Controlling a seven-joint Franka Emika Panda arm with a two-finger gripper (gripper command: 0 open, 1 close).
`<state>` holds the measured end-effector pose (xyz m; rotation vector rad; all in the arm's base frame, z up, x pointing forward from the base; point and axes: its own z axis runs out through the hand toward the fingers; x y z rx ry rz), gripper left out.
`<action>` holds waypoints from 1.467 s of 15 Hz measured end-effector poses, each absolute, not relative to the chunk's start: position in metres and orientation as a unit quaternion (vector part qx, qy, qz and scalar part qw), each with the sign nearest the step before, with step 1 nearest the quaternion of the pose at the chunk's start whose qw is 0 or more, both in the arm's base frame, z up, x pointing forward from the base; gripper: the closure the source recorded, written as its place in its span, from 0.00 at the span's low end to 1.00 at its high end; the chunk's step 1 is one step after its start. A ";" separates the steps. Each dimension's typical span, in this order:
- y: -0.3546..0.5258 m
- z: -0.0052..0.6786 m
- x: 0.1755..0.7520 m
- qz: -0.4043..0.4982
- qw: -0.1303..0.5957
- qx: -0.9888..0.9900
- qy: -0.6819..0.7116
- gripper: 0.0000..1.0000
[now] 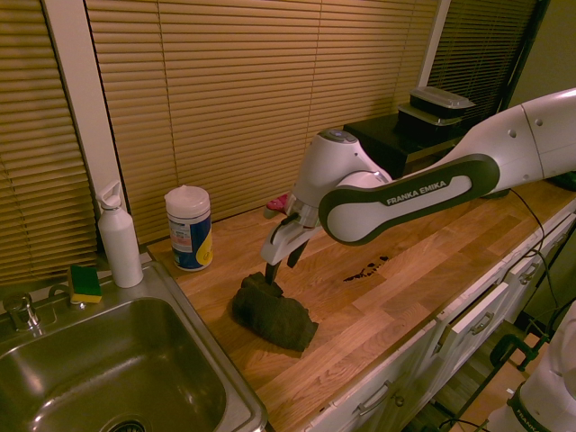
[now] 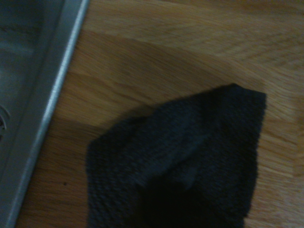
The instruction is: Clear the spill
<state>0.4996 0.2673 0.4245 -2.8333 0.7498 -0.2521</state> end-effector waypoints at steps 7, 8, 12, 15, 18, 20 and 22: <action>0.316 0.392 0.513 -0.068 0.066 -0.966 0.241 0.00; 0.316 0.387 0.515 -0.062 0.057 -0.965 0.247 0.00; 0.314 0.368 0.520 -0.047 0.043 -0.964 0.257 1.00; 0.313 0.363 0.523 -0.038 0.035 -0.964 0.262 1.00; 0.313 0.357 0.531 -0.032 0.031 -0.963 0.266 1.00; 0.314 0.352 0.535 -0.029 0.030 -0.963 0.268 1.00; 0.315 0.350 0.540 -0.027 0.031 -0.962 0.270 1.00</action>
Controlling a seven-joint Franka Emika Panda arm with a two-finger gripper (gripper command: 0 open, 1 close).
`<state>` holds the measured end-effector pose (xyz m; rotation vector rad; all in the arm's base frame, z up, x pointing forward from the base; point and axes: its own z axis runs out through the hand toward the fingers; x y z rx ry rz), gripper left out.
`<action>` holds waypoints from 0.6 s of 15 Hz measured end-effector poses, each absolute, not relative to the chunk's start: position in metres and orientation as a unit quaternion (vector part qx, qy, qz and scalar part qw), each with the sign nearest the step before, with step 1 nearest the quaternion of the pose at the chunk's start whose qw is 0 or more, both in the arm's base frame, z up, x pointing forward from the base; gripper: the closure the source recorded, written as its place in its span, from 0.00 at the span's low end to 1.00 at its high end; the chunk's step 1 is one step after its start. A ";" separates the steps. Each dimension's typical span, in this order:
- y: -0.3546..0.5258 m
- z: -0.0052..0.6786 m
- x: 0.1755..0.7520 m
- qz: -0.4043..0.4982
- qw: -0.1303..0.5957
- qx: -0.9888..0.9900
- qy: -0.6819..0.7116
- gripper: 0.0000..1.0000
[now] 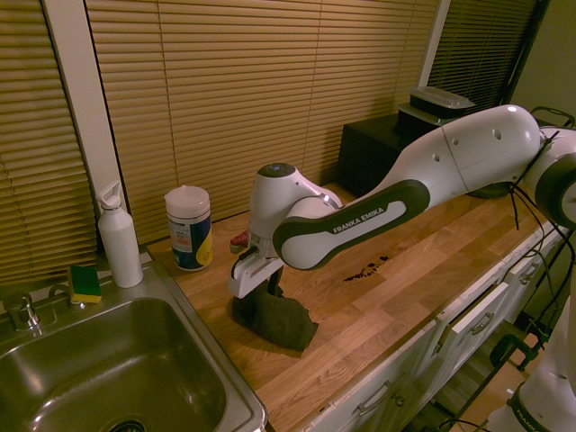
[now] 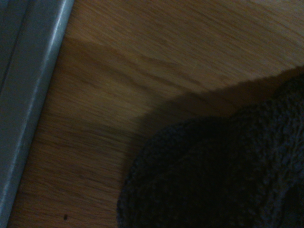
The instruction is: Clear the spill
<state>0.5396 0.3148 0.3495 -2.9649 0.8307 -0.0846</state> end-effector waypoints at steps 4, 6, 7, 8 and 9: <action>0.310 0.352 0.544 -0.024 0.029 -0.960 0.277 1.00; 0.306 0.352 0.547 -0.020 0.026 -0.959 0.283 1.00; 0.305 0.352 0.548 -0.018 0.024 -0.958 0.285 1.00; 0.302 0.352 0.549 -0.016 0.023 -0.957 0.287 1.00; 0.300 0.351 0.551 -0.014 0.023 -0.956 0.292 1.00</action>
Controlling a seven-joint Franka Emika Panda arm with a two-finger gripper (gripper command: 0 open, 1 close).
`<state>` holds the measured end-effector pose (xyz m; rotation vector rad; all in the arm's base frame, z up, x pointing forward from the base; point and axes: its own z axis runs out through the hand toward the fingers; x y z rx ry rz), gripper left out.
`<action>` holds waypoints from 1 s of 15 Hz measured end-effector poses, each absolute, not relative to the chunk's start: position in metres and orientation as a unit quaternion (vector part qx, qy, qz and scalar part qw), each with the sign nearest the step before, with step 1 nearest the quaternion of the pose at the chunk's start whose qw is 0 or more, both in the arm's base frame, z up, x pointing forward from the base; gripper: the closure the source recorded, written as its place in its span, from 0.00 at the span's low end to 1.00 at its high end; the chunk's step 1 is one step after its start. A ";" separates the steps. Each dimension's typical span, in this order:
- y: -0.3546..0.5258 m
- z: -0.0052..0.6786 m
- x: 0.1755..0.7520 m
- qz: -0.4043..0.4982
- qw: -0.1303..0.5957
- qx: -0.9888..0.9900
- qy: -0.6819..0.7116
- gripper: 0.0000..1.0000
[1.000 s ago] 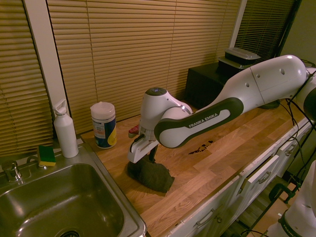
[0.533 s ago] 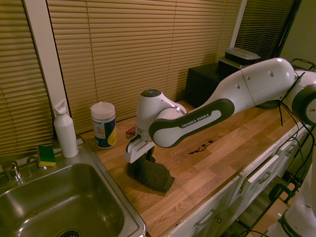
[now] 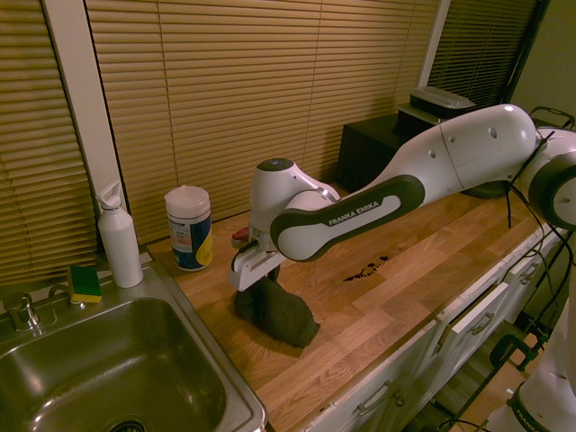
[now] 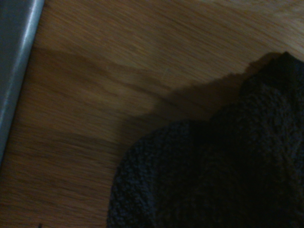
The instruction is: Clear the spill
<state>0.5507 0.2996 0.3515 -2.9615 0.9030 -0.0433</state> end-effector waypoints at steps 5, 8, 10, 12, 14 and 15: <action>0.284 0.351 0.558 -0.010 0.025 -0.950 0.310 1.00; 0.267 0.352 0.563 -0.011 0.024 -0.946 0.324 1.00; 0.253 0.352 0.562 -0.015 0.026 -0.942 0.334 1.00; 0.232 0.353 0.557 -0.019 0.029 -0.938 0.345 1.00; 0.209 0.353 0.548 -0.024 0.030 -0.933 0.357 1.00; 0.199 0.353 0.542 -0.026 0.028 -0.931 0.363 1.00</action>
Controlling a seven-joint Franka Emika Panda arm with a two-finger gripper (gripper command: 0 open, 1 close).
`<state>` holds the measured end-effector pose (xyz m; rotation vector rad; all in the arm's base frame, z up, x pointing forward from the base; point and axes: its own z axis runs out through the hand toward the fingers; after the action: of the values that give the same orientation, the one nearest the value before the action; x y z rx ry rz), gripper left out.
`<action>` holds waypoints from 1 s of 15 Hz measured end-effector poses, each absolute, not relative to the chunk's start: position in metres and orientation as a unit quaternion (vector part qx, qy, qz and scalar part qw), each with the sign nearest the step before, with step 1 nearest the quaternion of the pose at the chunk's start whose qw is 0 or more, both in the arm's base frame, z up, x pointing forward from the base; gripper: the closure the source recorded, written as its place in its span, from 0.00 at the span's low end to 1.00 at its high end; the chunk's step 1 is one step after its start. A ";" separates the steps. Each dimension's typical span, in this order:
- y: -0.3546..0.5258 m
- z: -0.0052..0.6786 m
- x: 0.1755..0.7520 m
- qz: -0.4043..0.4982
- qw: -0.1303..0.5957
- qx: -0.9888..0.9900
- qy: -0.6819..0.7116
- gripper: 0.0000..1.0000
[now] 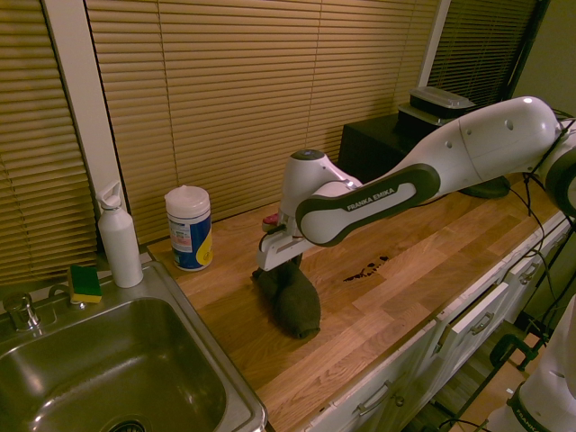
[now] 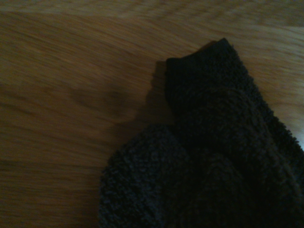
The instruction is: Clear the spill
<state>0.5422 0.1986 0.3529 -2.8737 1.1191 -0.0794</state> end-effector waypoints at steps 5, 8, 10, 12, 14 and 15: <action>0.131 0.362 0.520 -0.029 0.028 -0.920 0.390 1.00; 0.082 0.366 0.513 -0.033 0.027 -0.912 0.407 1.00; 0.055 0.364 0.510 -0.035 0.028 -0.909 0.414 1.00; 0.034 0.362 0.507 -0.037 0.033 -0.904 0.424 1.00; 0.012 0.360 0.505 -0.038 0.037 -0.898 0.436 1.00; -0.001 0.359 0.504 -0.039 0.040 -0.895 0.443 1.00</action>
<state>0.5039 -0.0012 0.3590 -2.7404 1.3578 -0.1181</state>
